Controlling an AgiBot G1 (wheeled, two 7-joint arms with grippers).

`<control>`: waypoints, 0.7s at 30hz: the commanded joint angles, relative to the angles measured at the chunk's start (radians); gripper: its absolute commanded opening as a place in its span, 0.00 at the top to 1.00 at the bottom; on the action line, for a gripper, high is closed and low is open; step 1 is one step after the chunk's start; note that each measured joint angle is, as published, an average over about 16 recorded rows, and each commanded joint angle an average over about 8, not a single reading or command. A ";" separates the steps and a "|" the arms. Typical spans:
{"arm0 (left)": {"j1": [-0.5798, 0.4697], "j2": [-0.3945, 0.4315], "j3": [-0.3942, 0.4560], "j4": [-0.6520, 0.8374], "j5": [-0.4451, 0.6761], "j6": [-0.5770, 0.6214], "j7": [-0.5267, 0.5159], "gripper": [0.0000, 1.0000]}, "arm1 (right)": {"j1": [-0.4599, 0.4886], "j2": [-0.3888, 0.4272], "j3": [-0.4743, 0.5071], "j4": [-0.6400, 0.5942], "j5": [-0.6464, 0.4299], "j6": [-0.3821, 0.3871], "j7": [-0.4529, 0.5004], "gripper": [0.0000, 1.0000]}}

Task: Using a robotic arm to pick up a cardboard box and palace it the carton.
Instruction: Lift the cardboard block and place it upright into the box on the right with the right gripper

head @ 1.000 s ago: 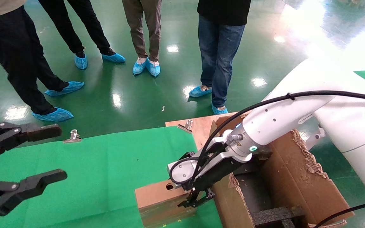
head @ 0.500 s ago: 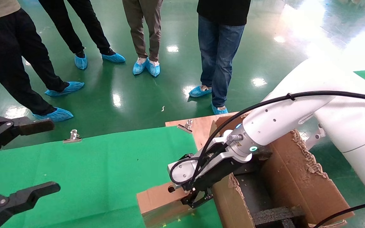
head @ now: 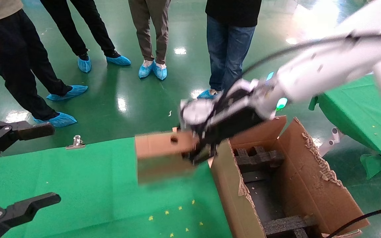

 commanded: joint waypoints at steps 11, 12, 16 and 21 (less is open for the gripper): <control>0.000 0.000 0.000 0.000 0.000 0.000 0.000 0.00 | 0.217 0.053 -0.036 -0.140 0.061 -0.030 -0.049 1.00; 0.000 0.000 0.000 0.000 0.000 0.000 0.000 0.00 | 0.225 0.062 -0.047 -0.144 0.069 -0.030 -0.049 1.00; 0.000 0.000 0.000 0.000 0.000 0.000 0.000 0.00 | 0.250 0.103 -0.088 -0.152 0.102 -0.030 -0.042 1.00; 0.000 0.000 0.000 0.000 0.000 0.000 0.000 0.00 | 0.279 0.186 -0.136 -0.154 0.142 -0.032 -0.034 1.00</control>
